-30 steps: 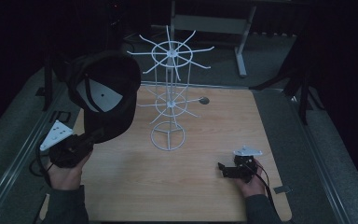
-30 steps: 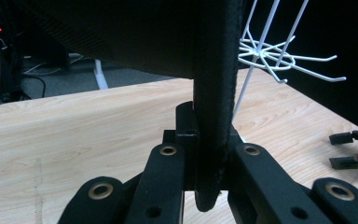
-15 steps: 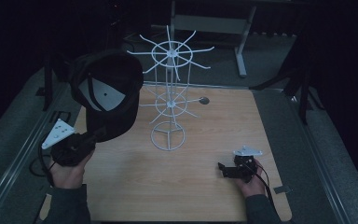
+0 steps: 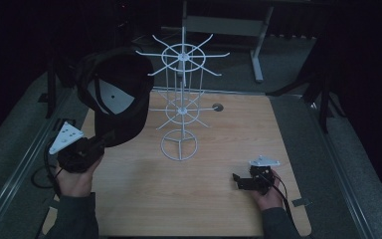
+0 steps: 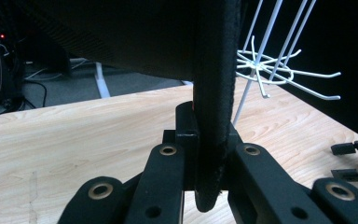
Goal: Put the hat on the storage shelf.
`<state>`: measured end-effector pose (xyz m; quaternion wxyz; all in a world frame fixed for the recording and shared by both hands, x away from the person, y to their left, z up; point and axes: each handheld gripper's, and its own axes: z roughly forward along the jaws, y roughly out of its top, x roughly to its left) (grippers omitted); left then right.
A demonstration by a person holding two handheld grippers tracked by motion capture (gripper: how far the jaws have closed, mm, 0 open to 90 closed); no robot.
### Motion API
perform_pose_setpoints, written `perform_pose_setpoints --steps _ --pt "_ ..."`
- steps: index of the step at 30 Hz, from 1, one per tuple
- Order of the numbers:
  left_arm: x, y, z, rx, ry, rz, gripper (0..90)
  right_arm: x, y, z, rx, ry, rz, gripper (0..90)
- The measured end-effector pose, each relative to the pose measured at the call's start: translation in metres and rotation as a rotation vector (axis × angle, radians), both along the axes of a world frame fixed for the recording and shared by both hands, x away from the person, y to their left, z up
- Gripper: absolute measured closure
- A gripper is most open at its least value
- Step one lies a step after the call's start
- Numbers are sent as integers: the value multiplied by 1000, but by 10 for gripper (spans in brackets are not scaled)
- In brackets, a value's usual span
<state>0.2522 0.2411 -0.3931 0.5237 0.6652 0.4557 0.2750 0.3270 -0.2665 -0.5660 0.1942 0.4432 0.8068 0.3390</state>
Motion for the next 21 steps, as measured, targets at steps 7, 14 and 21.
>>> perform_pose_setpoints --steps 7,14,21 --pt "3 -5 3 11 -5 -3 864 0 0 0 1 1 -1 113" --pt "5 -10 7 20 -14 1 864 0 0 0 1 1 -1 113" --pt "7 -17 9 40 -20 -3 863 0 0 0 1 1 -1 112"
